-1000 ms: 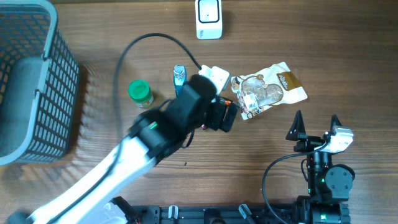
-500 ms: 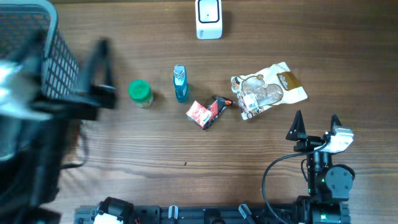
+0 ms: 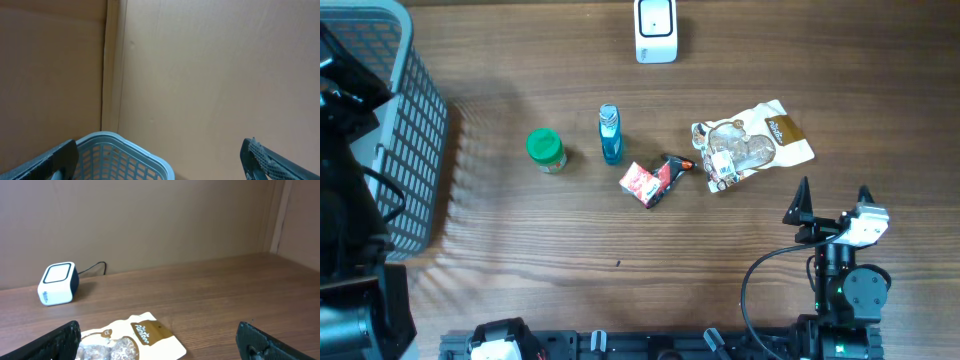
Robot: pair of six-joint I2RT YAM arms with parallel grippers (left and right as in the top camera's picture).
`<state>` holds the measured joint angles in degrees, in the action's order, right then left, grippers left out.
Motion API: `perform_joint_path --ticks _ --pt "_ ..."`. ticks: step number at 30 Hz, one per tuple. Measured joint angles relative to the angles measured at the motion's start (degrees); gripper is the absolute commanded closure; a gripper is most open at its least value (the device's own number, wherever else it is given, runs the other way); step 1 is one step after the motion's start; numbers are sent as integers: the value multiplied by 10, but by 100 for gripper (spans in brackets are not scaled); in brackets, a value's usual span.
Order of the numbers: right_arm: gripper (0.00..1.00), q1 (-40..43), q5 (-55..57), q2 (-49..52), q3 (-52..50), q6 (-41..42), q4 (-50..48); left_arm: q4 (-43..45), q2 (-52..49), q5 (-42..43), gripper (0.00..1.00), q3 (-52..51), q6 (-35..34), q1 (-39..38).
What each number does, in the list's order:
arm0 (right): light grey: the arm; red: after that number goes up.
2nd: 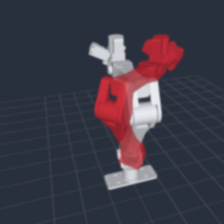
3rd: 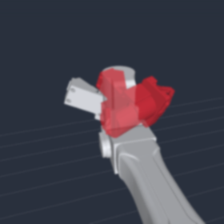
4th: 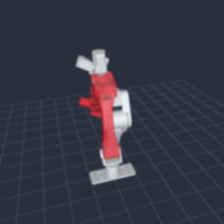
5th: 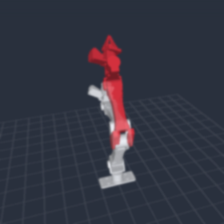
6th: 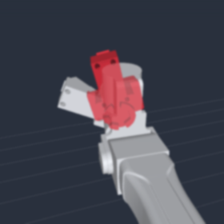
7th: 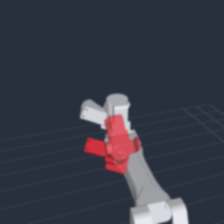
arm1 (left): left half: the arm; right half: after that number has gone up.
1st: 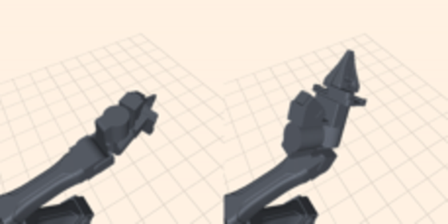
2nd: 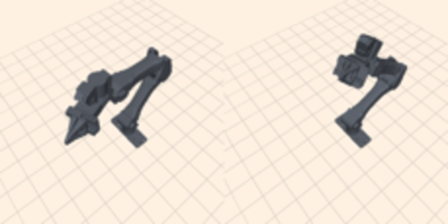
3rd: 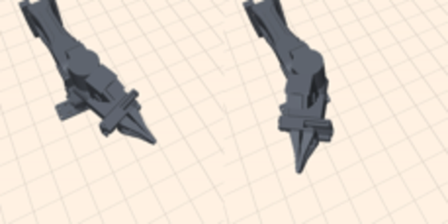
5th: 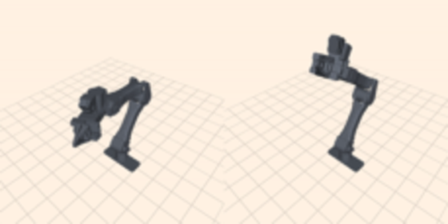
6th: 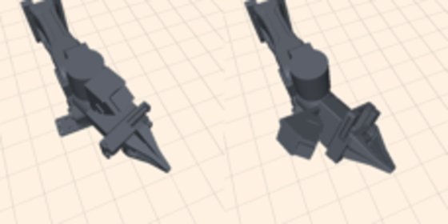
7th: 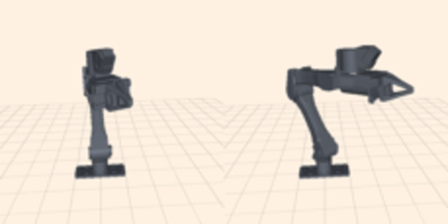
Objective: Scan the item barcode
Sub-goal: 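Reach the right gripper to the PanTree bag and grasp it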
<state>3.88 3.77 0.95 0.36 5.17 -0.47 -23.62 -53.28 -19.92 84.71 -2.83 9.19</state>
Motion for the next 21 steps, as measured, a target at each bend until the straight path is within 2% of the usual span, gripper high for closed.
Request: perform_joint_path --ticks 8,16,21 --pt "0 0 7 0 0 -7 0 0 0 1 0 -1 0 0" --pt "0 0 -2 0 0 71 0 0 2 38 0 -19 0 0" --pt "0 0 -23 0 13 77 10 0 8 43 0 -19 0 0"
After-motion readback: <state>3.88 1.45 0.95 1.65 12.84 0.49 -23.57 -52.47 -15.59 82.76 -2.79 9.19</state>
